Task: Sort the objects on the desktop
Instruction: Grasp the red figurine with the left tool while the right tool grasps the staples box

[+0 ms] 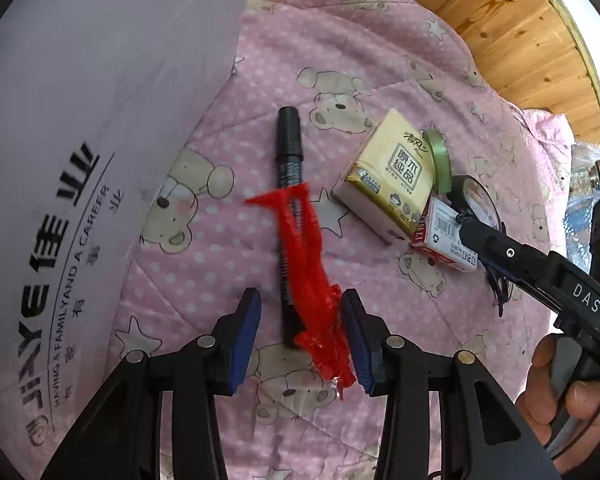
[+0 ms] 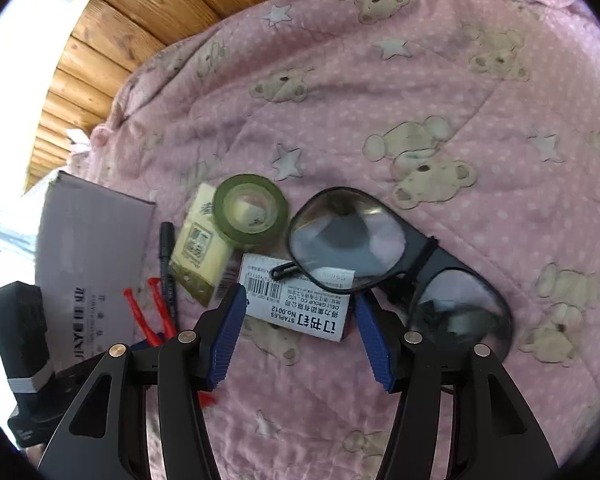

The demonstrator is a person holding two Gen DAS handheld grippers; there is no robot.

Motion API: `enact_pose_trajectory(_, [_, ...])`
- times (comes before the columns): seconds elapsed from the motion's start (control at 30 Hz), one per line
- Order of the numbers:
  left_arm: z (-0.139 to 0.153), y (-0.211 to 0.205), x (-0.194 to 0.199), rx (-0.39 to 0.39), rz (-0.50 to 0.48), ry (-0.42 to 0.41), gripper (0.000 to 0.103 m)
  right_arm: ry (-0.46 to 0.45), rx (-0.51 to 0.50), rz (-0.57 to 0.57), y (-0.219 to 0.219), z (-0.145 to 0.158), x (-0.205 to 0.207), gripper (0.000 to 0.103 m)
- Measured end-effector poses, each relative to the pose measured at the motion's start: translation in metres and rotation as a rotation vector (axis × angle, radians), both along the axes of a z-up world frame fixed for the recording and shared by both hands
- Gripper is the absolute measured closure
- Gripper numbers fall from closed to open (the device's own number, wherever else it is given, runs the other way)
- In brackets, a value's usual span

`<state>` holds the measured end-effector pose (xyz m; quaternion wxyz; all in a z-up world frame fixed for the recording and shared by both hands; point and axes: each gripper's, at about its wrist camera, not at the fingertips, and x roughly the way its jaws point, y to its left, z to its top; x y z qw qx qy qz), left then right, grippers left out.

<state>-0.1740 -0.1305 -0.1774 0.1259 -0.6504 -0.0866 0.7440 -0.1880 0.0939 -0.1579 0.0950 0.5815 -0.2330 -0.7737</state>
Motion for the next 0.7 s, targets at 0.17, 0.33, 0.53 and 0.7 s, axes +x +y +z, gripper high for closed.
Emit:
enact_pose_trajectory(0.17, [0.004,-0.009,0.001,-0.055,0.014,0.037,0.059,-0.136,-0.178,0.25,-0.035,-0.006,0.017,0.061])
enact_pose_trajectory(0.33, [0.004,-0.009,0.002,-0.027,0.02,0.043,0.059,-0.05,-0.004,0.229,-0.038,0.008,0.018,0.042])
enact_pose_trajectory(0.53, [0.003,-0.003,0.002,-0.002,0.001,0.051,0.073,-0.01,0.099,0.31,-0.059,0.001,-0.003,0.04])
enact_pose_trajectory(0.7, [0.009,-0.005,0.005,0.026,0.005,0.075,0.087,0.003,0.183,0.307,-0.061,0.002,0.0,0.06])
